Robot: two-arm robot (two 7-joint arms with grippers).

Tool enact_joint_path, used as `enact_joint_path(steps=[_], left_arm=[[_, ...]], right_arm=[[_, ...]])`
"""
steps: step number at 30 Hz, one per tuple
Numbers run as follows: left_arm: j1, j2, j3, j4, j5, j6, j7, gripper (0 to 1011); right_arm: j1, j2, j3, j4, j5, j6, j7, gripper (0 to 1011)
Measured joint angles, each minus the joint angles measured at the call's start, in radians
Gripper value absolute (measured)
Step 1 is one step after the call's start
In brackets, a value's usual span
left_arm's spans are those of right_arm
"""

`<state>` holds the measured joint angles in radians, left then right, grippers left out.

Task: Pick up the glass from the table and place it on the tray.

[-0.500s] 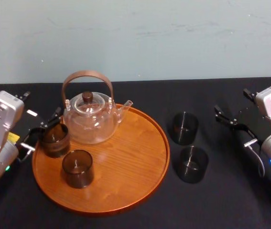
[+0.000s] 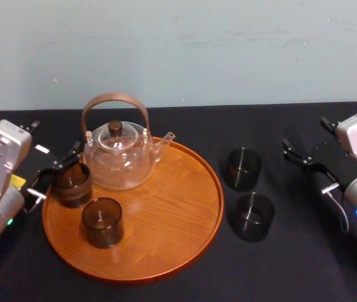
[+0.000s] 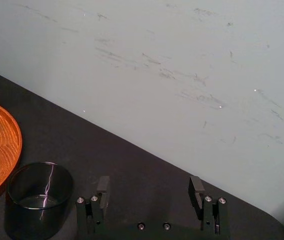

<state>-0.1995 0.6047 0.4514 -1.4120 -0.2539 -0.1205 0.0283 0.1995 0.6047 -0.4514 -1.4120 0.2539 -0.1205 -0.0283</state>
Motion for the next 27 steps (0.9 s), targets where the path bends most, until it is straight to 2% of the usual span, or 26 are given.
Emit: enact_joint_path(steps=[27], left_arm=[[0.000,0.000,0.000,0.000,0.000,0.000,0.000,1001]], right_arm=[[0.000,0.000,0.000,0.000,0.000,0.000,0.000,1002]])
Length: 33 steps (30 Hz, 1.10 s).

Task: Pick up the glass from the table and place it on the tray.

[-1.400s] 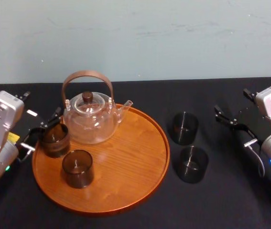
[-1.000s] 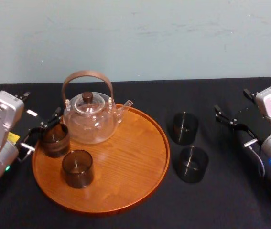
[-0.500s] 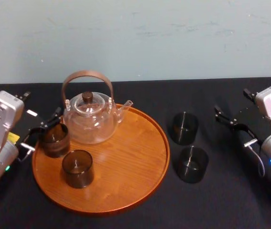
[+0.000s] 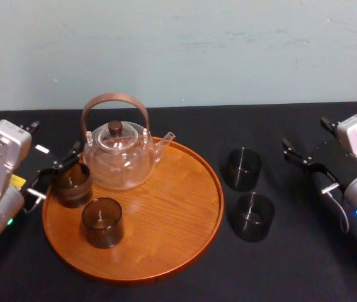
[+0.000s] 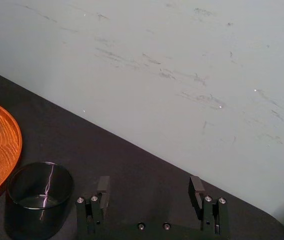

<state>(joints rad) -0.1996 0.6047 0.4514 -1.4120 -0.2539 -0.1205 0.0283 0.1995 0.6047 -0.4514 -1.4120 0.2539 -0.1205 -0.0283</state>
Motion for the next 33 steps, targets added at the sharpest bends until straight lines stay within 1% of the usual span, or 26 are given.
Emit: enact_joint_path(steps=[5,11,15,18,24,27,33], left_arm=[[0.000,0.000,0.000,0.000,0.000,0.000,0.000,1001],[0.000,0.000,0.000,0.000,0.000,0.000,0.000,1001],[0.000,0.000,0.000,0.000,0.000,0.000,0.000,1001],[0.000,0.000,0.000,0.000,0.000,0.000,0.000,1002],[0.000,0.000,0.000,0.000,0.000,0.000,0.000,1001],[0.000,0.000,0.000,0.000,0.000,0.000,0.000,1001],[0.000,0.000,0.000,0.000,0.000,0.000,0.000,1001]], right_arm=[[0.000,0.000,0.000,0.000,0.000,0.000,0.000,1002],[0.001,0.003,0.014,-0.006,0.003,-0.002,0.043,1002],[-0.010,0.012,0.029,-0.026,0.026,0.008,0.083,1002],[-0.030,0.029,0.048,-0.059,0.060,0.025,0.128,1002],[-0.068,0.059,0.079,-0.114,0.106,0.053,0.186,1002],[-0.099,0.087,0.100,-0.154,0.143,0.078,0.236,1002],[-0.145,0.130,0.123,-0.198,0.189,0.097,0.322,1002]])
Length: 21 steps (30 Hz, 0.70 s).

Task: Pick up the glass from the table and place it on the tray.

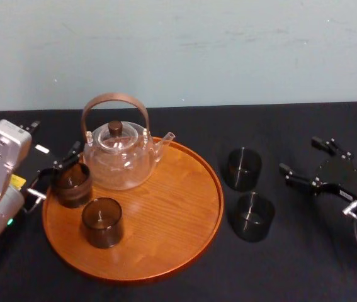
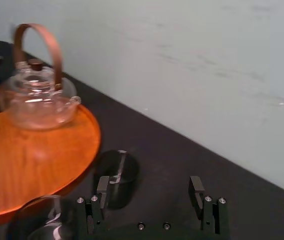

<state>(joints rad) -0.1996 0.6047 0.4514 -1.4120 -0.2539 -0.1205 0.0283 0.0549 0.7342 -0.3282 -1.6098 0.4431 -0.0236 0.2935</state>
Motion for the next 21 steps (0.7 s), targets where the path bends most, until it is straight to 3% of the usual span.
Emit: enact_joint_path(steps=[11,21], left_arm=[[0.000,0.000,0.000,0.000,0.000,0.000,0.000,1001],[0.000,0.000,0.000,0.000,0.000,0.000,0.000,1002]], right_arm=[[-0.051,0.055,0.022,-0.028,0.047,0.006,0.150,1002],[-0.055,0.068,0.021,-0.016,0.043,-0.009,0.252,1002]])
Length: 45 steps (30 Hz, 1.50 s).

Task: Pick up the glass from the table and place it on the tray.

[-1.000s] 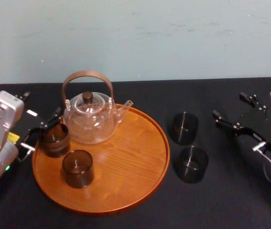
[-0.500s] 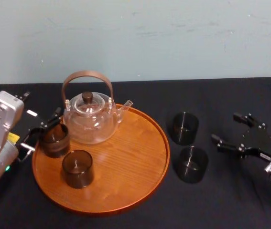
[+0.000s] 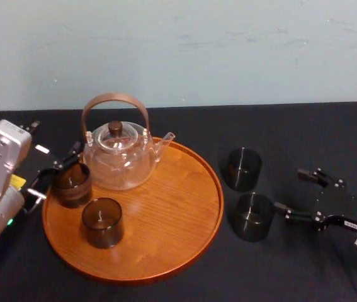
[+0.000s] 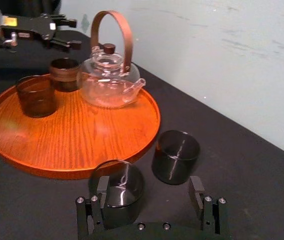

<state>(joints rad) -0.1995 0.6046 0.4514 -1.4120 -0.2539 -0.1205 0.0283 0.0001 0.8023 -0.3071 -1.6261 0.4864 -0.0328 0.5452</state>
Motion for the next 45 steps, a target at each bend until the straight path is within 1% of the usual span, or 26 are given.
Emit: enact_joint_path(steps=[12,21,25,34,37,45], left_arm=[[0.000,0.000,0.000,0.000,0.000,0.000,0.000,1001],[0.000,0.000,0.000,0.000,0.000,0.000,0.000,1001],[0.000,0.000,0.000,0.000,0.000,0.000,0.000,1001],[0.000,0.000,0.000,0.000,0.000,0.000,0.000,1001],[0.000,0.000,0.000,0.000,0.000,0.000,0.000,1001],[0.000,0.000,0.000,0.000,0.000,0.000,0.000,1001]], right_arm=[[0.020,-0.010,-0.016,0.012,-0.023,-0.004,0.084,1002],[0.030,-0.019,-0.029,0.020,-0.029,0.003,0.103,1002],[0.036,-0.023,-0.034,0.025,-0.034,0.025,0.096,1002],[0.047,-0.032,-0.046,0.029,-0.038,0.099,0.071,1002],[0.053,-0.033,-0.054,0.029,-0.036,0.125,0.069,1002],[0.072,-0.026,-0.076,0.037,-0.030,0.159,0.087,1002]])
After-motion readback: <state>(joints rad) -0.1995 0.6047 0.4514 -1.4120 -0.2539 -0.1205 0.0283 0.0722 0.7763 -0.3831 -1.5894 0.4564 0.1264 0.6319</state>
